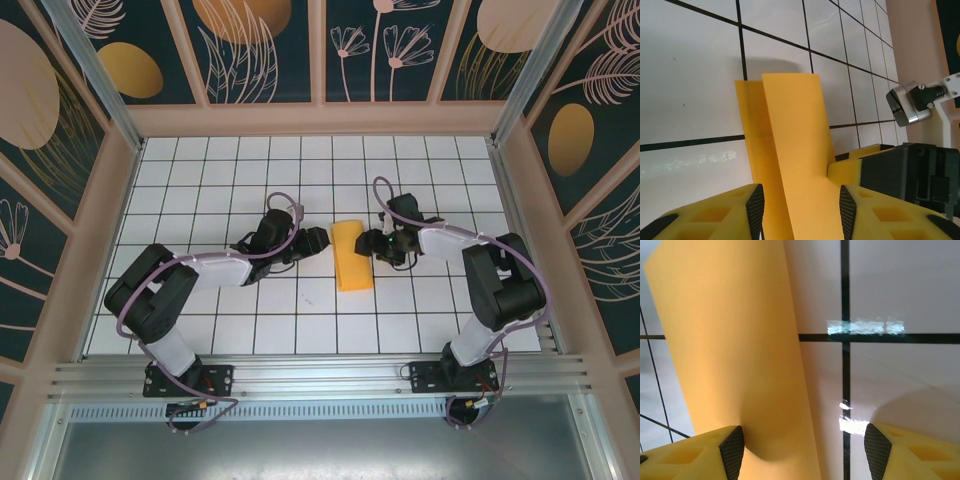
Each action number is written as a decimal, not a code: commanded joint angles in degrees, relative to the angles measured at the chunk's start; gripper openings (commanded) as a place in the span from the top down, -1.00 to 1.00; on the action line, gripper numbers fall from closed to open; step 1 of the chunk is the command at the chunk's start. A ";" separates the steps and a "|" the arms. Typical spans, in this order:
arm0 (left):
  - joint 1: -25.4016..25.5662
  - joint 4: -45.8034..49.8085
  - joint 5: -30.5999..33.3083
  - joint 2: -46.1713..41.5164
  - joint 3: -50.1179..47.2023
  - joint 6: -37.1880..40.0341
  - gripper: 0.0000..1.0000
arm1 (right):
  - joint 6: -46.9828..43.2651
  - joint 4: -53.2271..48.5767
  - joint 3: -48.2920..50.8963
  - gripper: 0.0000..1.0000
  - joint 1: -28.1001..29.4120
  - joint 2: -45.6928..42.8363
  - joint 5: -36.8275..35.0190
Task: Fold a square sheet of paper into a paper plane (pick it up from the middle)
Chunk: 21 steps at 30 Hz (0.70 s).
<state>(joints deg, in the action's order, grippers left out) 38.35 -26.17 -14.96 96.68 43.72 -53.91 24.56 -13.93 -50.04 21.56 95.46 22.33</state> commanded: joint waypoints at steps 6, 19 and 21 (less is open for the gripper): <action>0.38 -0.30 0.03 3.06 1.41 -3.79 0.15 | 2.34 -0.96 -2.62 -0.36 3.10 2.52 -5.06; 0.37 -0.46 -0.60 4.52 2.24 -4.45 0.22 | 1.31 -2.70 -3.39 -0.35 4.09 4.90 -8.44; 0.35 -0.46 -0.61 4.61 2.33 -4.45 0.23 | 0.67 -2.55 -3.32 -0.35 4.27 5.34 -8.06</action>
<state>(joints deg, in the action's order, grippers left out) 38.37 -26.35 -15.03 100.55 44.69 -57.58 26.20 -16.23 -52.82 25.26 97.76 16.29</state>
